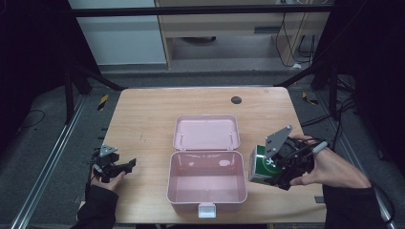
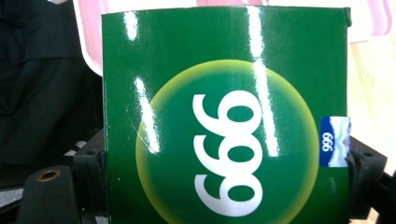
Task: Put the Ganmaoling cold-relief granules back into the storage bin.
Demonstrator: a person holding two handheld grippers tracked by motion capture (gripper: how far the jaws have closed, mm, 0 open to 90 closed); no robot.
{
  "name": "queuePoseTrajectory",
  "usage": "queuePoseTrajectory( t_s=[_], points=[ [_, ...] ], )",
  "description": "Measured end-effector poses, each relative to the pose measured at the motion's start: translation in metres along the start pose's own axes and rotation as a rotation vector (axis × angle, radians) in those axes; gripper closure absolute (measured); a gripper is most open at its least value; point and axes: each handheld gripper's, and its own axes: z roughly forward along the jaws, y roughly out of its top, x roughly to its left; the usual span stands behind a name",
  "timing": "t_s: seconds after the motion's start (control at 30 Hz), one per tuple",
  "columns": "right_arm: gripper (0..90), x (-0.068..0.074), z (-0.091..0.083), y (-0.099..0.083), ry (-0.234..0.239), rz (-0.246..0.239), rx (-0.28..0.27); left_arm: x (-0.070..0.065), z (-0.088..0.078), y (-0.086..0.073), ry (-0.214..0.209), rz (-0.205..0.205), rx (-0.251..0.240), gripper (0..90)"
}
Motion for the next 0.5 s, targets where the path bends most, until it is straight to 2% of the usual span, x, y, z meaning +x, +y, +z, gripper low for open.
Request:
queuePoseTrajectory(
  t_s=[0.5],
  points=[
    [16.2, 0.002, -0.005, 0.032, 0.014, -0.052, 0.009, 0.001, 0.000, 0.000, 0.001, 0.001, 0.000, 24.3]
  ],
)
